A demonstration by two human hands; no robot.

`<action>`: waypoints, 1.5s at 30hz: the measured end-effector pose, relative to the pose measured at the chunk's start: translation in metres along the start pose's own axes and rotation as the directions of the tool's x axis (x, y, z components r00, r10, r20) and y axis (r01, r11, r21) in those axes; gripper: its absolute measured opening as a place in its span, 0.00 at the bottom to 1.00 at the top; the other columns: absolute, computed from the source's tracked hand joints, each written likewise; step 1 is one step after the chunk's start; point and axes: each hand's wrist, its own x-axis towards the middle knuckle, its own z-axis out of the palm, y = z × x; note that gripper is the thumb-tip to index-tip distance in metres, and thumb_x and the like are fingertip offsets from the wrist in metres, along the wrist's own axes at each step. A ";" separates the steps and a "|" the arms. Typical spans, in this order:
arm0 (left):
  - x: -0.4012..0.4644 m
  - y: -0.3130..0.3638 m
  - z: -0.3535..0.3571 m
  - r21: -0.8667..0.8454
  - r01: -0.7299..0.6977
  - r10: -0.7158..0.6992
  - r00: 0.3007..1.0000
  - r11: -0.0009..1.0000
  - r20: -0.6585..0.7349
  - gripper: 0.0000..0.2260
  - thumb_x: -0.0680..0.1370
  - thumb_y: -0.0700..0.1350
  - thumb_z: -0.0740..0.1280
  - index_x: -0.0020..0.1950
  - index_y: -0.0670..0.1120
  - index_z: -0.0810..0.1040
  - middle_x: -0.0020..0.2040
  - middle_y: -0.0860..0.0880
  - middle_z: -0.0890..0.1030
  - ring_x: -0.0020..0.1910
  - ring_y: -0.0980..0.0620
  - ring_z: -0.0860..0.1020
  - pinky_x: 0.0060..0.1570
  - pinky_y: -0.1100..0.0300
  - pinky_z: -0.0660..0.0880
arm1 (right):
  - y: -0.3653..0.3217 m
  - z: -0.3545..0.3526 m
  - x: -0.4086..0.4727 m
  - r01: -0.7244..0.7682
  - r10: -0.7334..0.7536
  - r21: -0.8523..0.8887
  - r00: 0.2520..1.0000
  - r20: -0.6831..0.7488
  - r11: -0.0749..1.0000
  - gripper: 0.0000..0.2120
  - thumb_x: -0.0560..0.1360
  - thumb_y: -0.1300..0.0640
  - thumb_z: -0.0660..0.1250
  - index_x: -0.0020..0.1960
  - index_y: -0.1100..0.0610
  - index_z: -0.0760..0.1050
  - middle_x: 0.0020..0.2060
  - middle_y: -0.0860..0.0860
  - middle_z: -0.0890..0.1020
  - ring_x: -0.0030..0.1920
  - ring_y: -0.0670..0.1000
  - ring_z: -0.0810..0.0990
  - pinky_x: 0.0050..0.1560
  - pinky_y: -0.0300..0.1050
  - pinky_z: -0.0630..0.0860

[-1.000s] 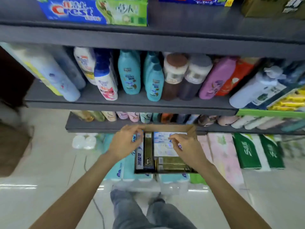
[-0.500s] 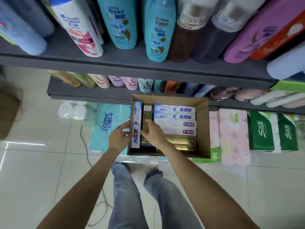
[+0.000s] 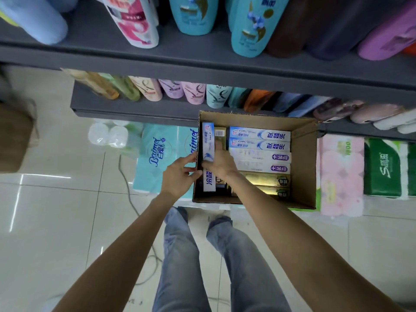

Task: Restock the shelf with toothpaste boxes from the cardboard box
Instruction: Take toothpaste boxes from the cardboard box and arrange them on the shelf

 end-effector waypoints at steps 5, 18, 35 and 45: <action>0.001 -0.003 -0.001 0.011 -0.011 0.011 0.999 1.000 0.041 0.24 0.74 0.44 0.71 0.69 0.50 0.71 0.62 0.51 0.77 0.53 0.52 0.80 0.44 0.78 0.70 | 0.000 -0.013 -0.004 -0.112 0.111 0.113 0.994 0.011 0.987 0.29 0.69 0.57 0.72 0.64 0.58 0.62 0.50 0.53 0.77 0.51 0.55 0.78 0.50 0.48 0.75; -0.074 0.113 -0.048 0.012 -0.253 0.236 0.915 0.967 0.329 0.34 0.65 0.45 0.77 0.67 0.51 0.65 0.56 0.54 0.73 0.49 0.56 0.74 0.47 0.66 0.72 | -0.056 -0.113 -0.165 0.091 0.060 0.629 0.975 -0.214 0.772 0.32 0.73 0.59 0.71 0.70 0.53 0.58 0.51 0.51 0.78 0.41 0.39 0.82 0.40 0.40 0.81; -0.149 0.185 -0.322 -0.025 -0.608 0.607 0.794 0.793 -0.049 0.18 0.62 0.64 0.74 0.49 0.61 0.80 0.50 0.60 0.83 0.49 0.62 0.79 0.51 0.68 0.74 | -0.229 -0.237 -0.249 0.695 -0.730 -0.222 0.656 -0.191 0.684 0.14 0.69 0.34 0.67 0.47 0.41 0.72 0.44 0.37 0.80 0.41 0.40 0.78 0.40 0.32 0.72; -0.108 0.255 -0.511 0.037 -0.821 0.740 0.493 0.570 -0.457 0.06 0.70 0.47 0.73 0.46 0.52 0.80 0.44 0.55 0.82 0.39 0.61 0.76 0.43 0.69 0.71 | -0.435 -0.245 -0.248 0.721 -0.767 -0.264 0.582 -0.272 0.641 0.11 0.69 0.46 0.71 0.50 0.43 0.77 0.39 0.50 0.77 0.31 0.49 0.73 0.39 0.46 0.76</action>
